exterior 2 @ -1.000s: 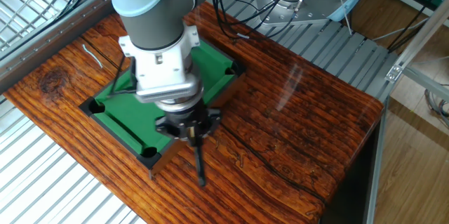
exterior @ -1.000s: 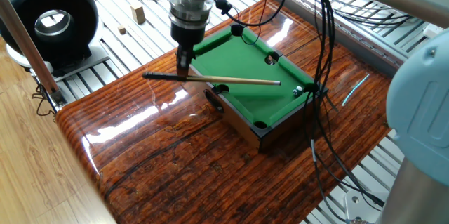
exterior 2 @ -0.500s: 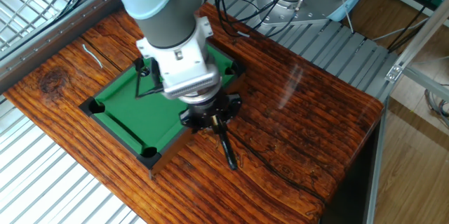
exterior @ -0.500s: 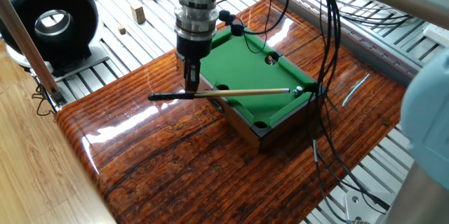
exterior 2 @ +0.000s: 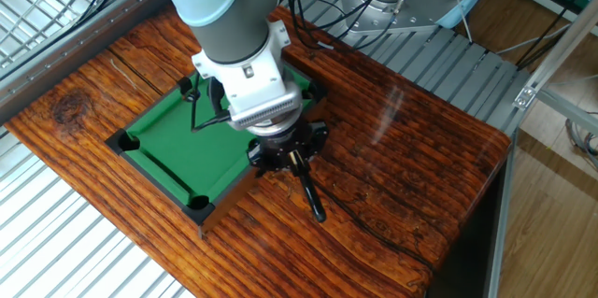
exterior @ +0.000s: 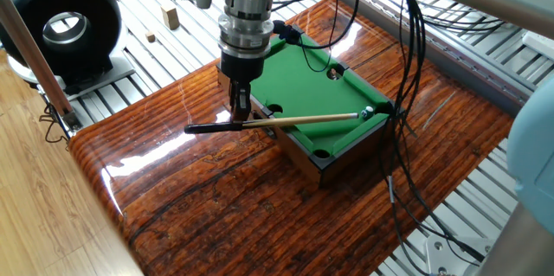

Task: Hit the pool ball

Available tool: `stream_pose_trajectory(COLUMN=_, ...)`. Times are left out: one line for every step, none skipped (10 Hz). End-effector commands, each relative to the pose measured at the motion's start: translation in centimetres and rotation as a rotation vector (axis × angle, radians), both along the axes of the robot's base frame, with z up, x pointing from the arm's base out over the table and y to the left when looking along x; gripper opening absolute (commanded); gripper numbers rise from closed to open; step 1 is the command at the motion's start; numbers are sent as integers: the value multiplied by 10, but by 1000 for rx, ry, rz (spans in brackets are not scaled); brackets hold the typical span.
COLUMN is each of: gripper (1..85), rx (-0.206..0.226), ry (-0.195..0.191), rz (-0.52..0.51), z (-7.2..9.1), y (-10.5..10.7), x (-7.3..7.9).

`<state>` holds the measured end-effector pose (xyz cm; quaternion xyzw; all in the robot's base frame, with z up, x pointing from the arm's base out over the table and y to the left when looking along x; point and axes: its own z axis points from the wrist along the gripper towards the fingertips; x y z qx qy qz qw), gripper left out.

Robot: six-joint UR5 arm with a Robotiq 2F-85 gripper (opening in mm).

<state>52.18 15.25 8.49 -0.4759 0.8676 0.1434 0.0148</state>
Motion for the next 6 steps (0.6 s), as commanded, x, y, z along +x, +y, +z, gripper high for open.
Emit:
stream_pose_trajectory(gripper=10, rx=21, ry=-6, rz=31, z=1, y=2, x=-3)
stream_pose_trajectory(gripper=10, rx=13, ry=0, rz=42, z=1, y=-1, x=-6)
stream_pose_trajectory(gripper=10, rx=10, ry=1, rz=46, z=1, y=-3, x=-7)
stream_pose_trajectory(gripper=10, rx=11, ry=5, rz=50, z=2, y=-5, x=-10)
stream_pose_trajectory(gripper=10, rx=8, ry=3, rz=56, z=1, y=-9, x=-11)
stream_pose_trajectory(gripper=10, rx=3, ry=-1, rz=67, z=-1, y=-13, x=-11)
